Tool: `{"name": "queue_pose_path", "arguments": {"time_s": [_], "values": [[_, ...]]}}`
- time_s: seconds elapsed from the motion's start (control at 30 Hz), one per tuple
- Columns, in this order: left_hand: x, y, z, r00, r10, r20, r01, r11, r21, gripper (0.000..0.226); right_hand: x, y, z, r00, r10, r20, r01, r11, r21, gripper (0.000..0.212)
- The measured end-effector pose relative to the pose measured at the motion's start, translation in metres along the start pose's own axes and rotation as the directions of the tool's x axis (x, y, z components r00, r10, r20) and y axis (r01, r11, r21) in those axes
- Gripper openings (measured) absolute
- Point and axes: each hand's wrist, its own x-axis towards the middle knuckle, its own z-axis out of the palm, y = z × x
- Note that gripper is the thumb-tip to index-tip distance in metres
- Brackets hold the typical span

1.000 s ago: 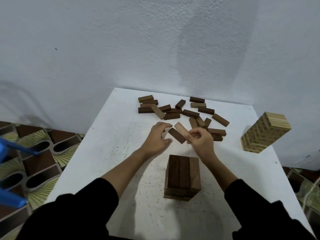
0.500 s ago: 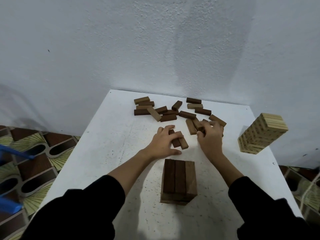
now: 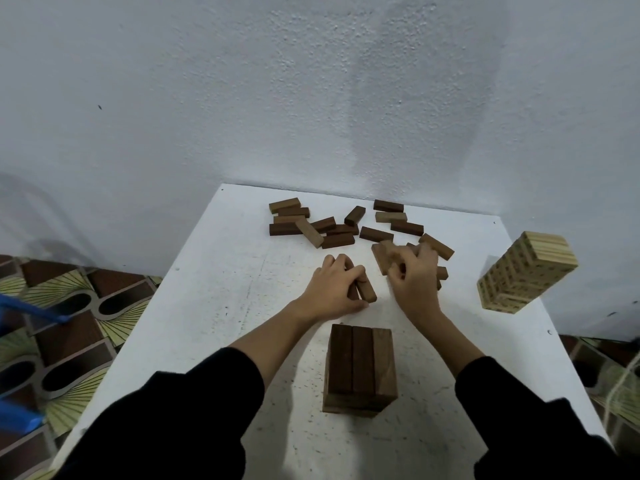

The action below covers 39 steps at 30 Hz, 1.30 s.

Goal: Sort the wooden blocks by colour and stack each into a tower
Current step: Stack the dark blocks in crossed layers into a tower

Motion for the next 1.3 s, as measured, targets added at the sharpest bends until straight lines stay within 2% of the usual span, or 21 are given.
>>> {"name": "queue_pose_path", "arguments": {"time_s": [0.1, 0.17, 0.3, 0.43, 0.5, 0.57, 0.6, 0.67, 0.77, 0.83, 0.93, 1.07, 1.17, 1.3], "values": [[-0.002, -0.003, 0.000, 1.000, 0.001, -0.002, -0.001, 0.999, -0.043, 0.043, -0.013, -0.008, 0.003, 0.993, -0.026, 0.116, 0.020, 0.998, 0.056, 0.036], [-0.004, -0.004, -0.001, 1.000, -0.005, -0.009, 0.004, 0.996, -0.090, 0.042, -0.022, -0.007, 0.007, 0.980, -0.091, 0.177, 0.084, 0.995, 0.049, 0.032], [-0.013, -0.013, -0.003, 1.000, -0.024, -0.009, 0.022, 0.986, -0.164, 0.041, -0.025, -0.006, 0.007, 0.948, -0.107, 0.300, 0.074, 0.990, 0.121, 0.025], [-0.022, -0.021, -0.010, 0.998, -0.011, 0.066, 0.028, 0.964, -0.263, 0.050, -0.027, -0.008, 0.009, 0.914, -0.141, 0.382, 0.072, 0.980, 0.188, 0.020], [-0.025, -0.021, -0.015, 0.996, -0.050, 0.078, 0.074, 0.932, -0.355, 0.051, -0.026, -0.011, 0.010, 0.930, -0.084, 0.359, 0.004, 0.976, 0.218, 0.022], [-0.025, -0.021, -0.019, 0.992, -0.119, 0.049, 0.128, 0.881, -0.456, 0.052, -0.025, -0.017, 0.009, 0.918, 0.066, 0.391, -0.158, 0.965, 0.208, 0.033], [-0.025, -0.021, -0.020, 0.990, -0.137, 0.031, 0.136, 0.876, -0.462, 0.057, -0.025, -0.019, 0.009, 0.902, 0.112, 0.416, -0.213, 0.956, 0.203, 0.040], [-0.026, -0.023, -0.019, 0.992, -0.121, 0.021, 0.118, 0.901, -0.417, 0.070, -0.026, -0.021, 0.009, 0.877, 0.105, 0.468, -0.215, 0.958, 0.188, 0.057], [-0.024, -0.026, -0.018, 0.995, -0.099, 0.015, 0.097, 0.909, -0.405, 0.078, -0.024, -0.020, 0.011, 0.834, 0.025, 0.551, -0.076, 0.995, 0.070, 0.085], [-0.023, -0.029, -0.018, 0.994, -0.105, 0.007, 0.100, 0.920, -0.378, 0.083, -0.022, -0.018, 0.013, 0.821, 0.004, 0.571, -0.013, 1.000, 0.011, 0.094], [-0.024, -0.033, -0.016, 0.997, -0.082, 0.014, 0.082, 0.931, -0.356, 0.090, -0.019, -0.019, 0.010, 0.807, -0.055, 0.588, 0.001, 0.996, 0.091, 0.098], [-0.030, -0.030, -0.010, 0.996, -0.089, -0.004, 0.081, 0.927, -0.367, 0.094, -0.016, -0.019, 0.007, 0.754, -0.090, 0.650, -0.061, 0.977, 0.206, 0.089], [-0.036, -0.027, -0.003, 0.990, -0.131, -0.052, 0.094, 0.891, -0.444, 0.094, -0.020, -0.014, 0.009, 0.774, -0.093, 0.626, -0.108, 0.955, 0.275, 0.090], [-0.041, -0.035, -0.005, 0.992, -0.123, -0.034, 0.093, 0.880, -0.466, 0.102, -0.025, -0.012, 0.008, 0.793, 0.007, 0.609, -0.222, 0.935, 0.278, 0.097]]}}
